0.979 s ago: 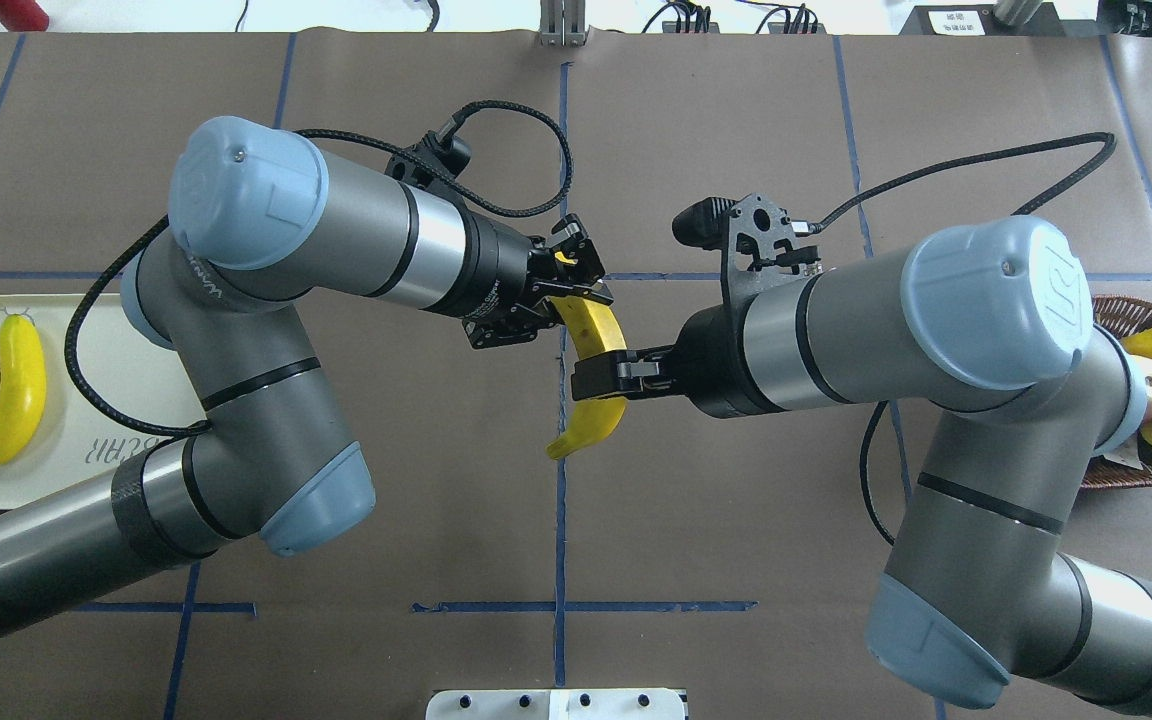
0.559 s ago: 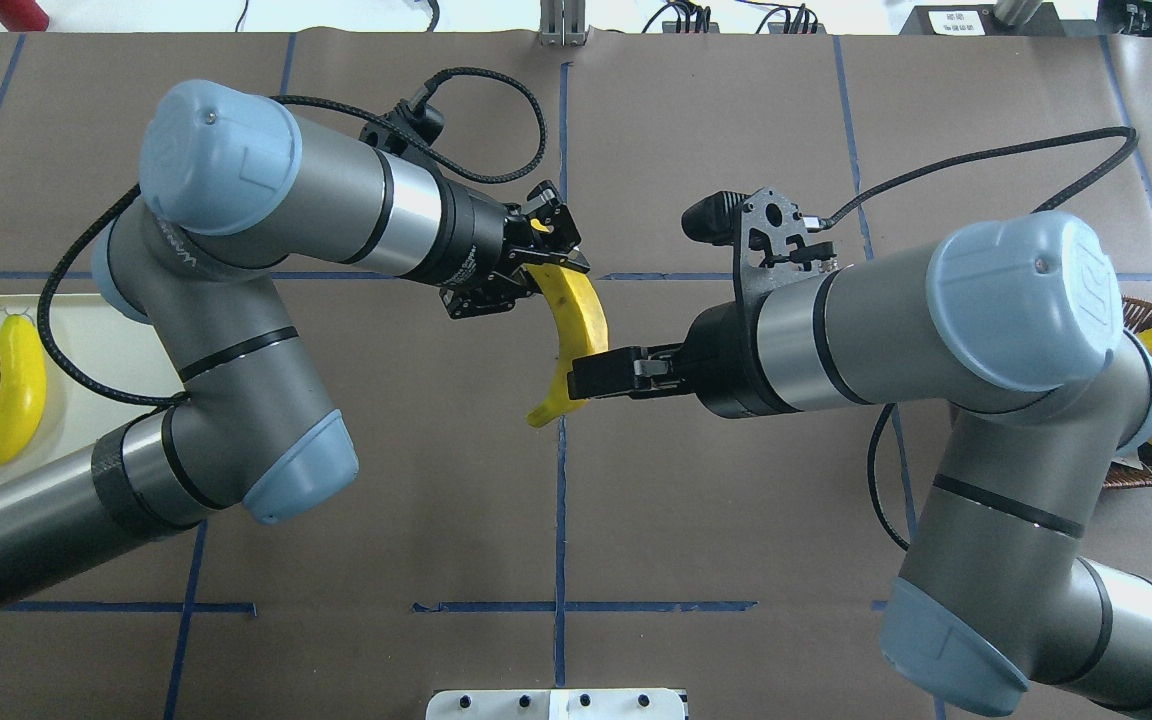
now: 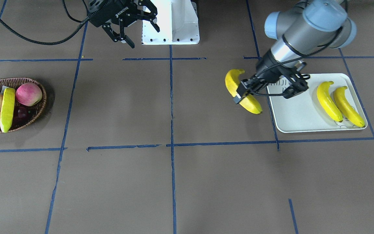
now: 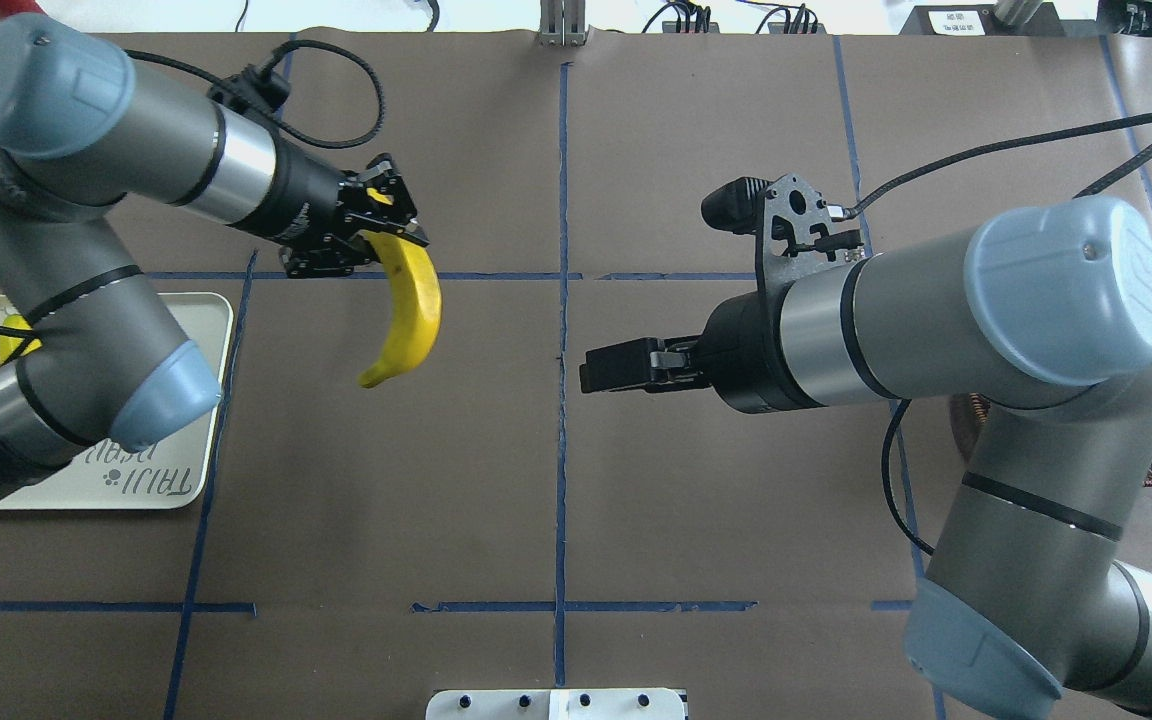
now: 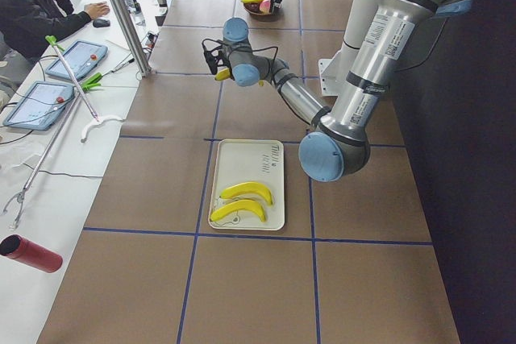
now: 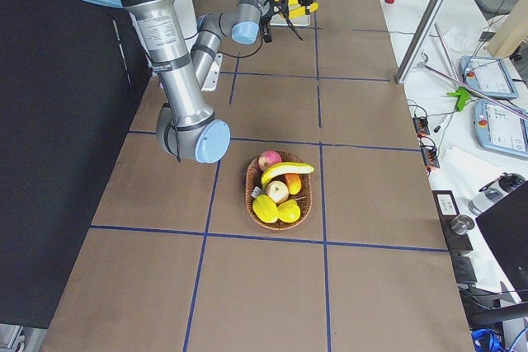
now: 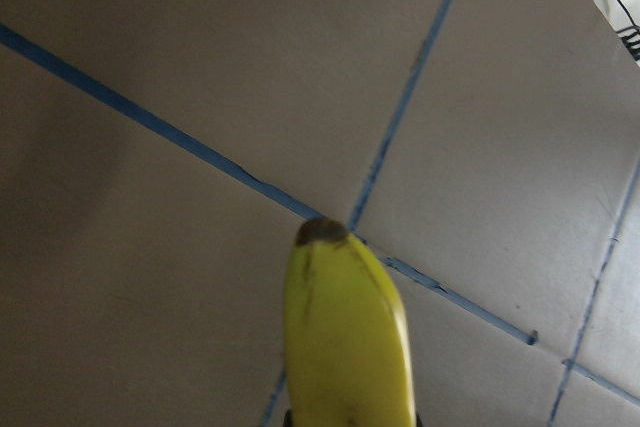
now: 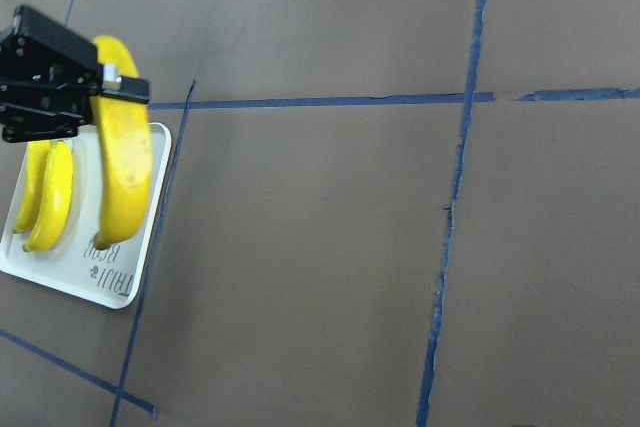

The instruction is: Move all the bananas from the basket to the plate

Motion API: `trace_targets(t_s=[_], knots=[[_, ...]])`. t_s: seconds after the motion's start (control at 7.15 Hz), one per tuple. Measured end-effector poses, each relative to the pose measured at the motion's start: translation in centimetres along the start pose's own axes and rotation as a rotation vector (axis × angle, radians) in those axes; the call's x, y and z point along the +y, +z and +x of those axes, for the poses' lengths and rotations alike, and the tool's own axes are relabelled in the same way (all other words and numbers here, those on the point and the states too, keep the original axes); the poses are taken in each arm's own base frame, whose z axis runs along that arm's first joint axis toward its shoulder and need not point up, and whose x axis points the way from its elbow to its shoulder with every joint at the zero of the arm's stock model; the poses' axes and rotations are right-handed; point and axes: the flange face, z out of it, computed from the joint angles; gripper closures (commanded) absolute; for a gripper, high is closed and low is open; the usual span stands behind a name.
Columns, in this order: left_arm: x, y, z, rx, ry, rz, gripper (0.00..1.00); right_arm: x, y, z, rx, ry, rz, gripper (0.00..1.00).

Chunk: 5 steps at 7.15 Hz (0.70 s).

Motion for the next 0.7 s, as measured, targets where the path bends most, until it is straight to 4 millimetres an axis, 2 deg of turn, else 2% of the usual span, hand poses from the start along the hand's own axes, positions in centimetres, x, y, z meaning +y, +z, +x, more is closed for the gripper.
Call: trace_targets(t_s=[0.14, 0.28, 0.42, 0.7], knots=[[-2.4, -0.1, -6.1, -0.072, 0.015, 0.01, 1.0, -0.5, -0.5, 0.5, 0.035, 0.017, 0.003, 0.0], [-3.8, 0.2, -11.5, -0.141, 0.04, 0.015, 1.0, -0.9, -0.7, 1.0, 0.066, 0.033, 0.003, 0.0], [-4.8, 0.6, -15.8, -0.202, 0.066, 0.025, 1.0, -1.1, -0.8, 1.3, 0.086, 0.042, 0.003, 0.0], [-6.3, 1.6, -21.2, -0.295, 0.093, 0.073, 1.0, -1.3, -0.9, 1.5, 0.096, 0.047, 0.005, 0.0]])
